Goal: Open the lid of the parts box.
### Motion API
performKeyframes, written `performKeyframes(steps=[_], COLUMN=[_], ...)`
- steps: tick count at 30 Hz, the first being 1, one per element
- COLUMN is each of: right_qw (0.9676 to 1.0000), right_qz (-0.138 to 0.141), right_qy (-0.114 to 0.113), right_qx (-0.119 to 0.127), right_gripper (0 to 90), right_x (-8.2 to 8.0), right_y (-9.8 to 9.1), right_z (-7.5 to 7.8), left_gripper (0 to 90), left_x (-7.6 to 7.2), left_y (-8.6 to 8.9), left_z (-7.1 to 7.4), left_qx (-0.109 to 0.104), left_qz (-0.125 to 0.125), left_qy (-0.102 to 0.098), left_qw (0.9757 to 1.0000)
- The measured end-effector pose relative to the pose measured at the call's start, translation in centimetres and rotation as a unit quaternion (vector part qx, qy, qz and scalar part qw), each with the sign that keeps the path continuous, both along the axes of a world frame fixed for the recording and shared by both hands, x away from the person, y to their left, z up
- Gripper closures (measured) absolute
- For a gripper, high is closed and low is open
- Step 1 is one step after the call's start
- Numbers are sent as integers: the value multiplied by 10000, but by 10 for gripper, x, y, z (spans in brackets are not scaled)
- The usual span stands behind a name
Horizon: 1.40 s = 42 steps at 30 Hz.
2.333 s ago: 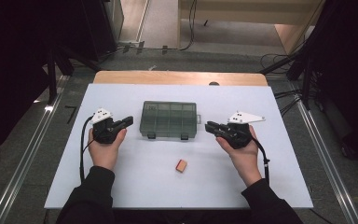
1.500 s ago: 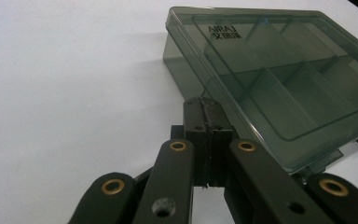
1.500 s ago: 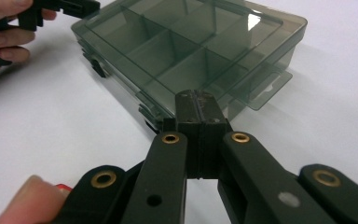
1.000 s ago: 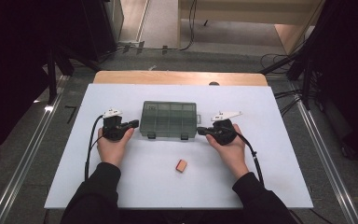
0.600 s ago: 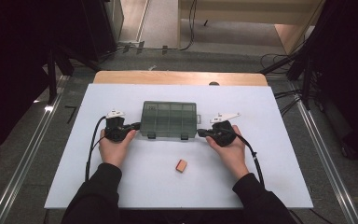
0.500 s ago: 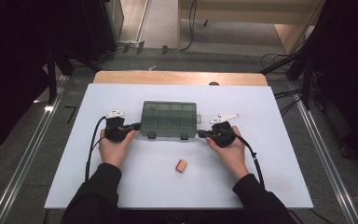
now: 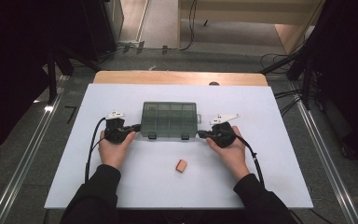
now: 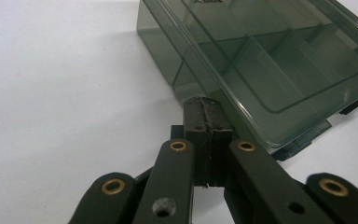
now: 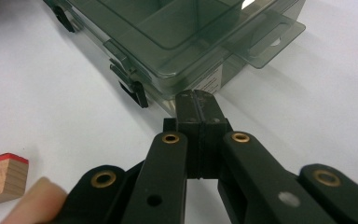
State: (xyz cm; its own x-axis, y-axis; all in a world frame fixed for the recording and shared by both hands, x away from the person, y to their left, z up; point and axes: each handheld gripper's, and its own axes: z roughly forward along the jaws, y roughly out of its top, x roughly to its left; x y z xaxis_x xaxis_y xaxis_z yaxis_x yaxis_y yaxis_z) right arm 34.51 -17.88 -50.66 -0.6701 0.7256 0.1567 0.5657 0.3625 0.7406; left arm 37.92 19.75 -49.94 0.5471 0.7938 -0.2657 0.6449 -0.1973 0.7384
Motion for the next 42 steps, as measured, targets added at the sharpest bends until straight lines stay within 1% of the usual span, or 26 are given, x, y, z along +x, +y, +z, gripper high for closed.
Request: performKeyframes(steps=[6, 9, 13, 16, 17, 20, 21, 22, 23, 27, 32, 35, 36, 37, 39, 40, 41, 42], right_qw=[10000, 10000, 9999, 9999, 9999, 9998, 9997, 9996, 9994, 9990, 9982, 9979, 9978, 9978, 9977, 9976, 9974, 9974], right_qz=[-5, 4, 46, 49, 40, 42, 46, 54, 41, 39, 29, 13, 8, 6, 6, 7, -5, -5], right_qy=[-4, -9, 4, -22, -12, -19, -24, -26, -19, -22, -55, -82, -84, -86, -108, -113, -135, -135], right_qx=[-2, 7, 120, 115, 158, 215, 236, 281, 351, 443, 601, 642, 660, 663, 673, 683, 704, 704], right_gripper=[878, 878, 878, 878, 878, 878, 878, 878, 878, 878, 878, 878, 878, 878, 878, 878, 878, 878], right_x=[0, 0, -1, -1, -1, -1, -1, -1, -2, -2, -2, -1, -1, -1, 0, 0, 0, 0], right_y=[-1, -1, -1, -2, -2, -3, -4, -4, -4, -5, -8, -9, -9, -9, -9, -9, -9, -9], right_z=[0, 1, 3, 3, 4, 5, 6, 6, 7, 9, 14, 16, 17, 18, 18, 19, 21, 21], left_gripper=[900, 900, 900, 900, 900, 900, 900, 900, 900, 900, 900, 900, 900, 900, 900, 900, 900, 900], left_x=[-1, -3, -6, -7, -9, -9, -10, -11, -11, -13, -14, -15, -15, -16, -16, -15, -15, -15], left_y=[0, 0, 3, 4, 5, 6, 6, 8, 9, 10, 11, 9, 9, 8, 9, 10, 11, 11], left_z=[0, 0, 1, 2, 3, 5, 5, 7, 8, 10, 10, 11, 11, 13, 14, 14, 16, 16], left_qx=[-17, -13, -14, -11, -10, -39, -72, -196, -266, -234, -248, -282, -297, -353, -383, -535, -636, -636], left_qz=[-42, -46, -178, -232, -294, -341, -346, -354, -368, -440, -527, -548, -576, -586, -602, -606, -625, -625], left_qy=[-1, -63, -102, -145, -172, -178, -189, -169, -171, -198, -253, -255, -286, -364, -368, -340, -352, -352], left_qw=[10000, 10000, 9998, 9996, 9994, 9993, 9992, 9990, 9988, 9986, 9980, 9978, 9975, 9970, 9968, 9961, 9954, 9954])
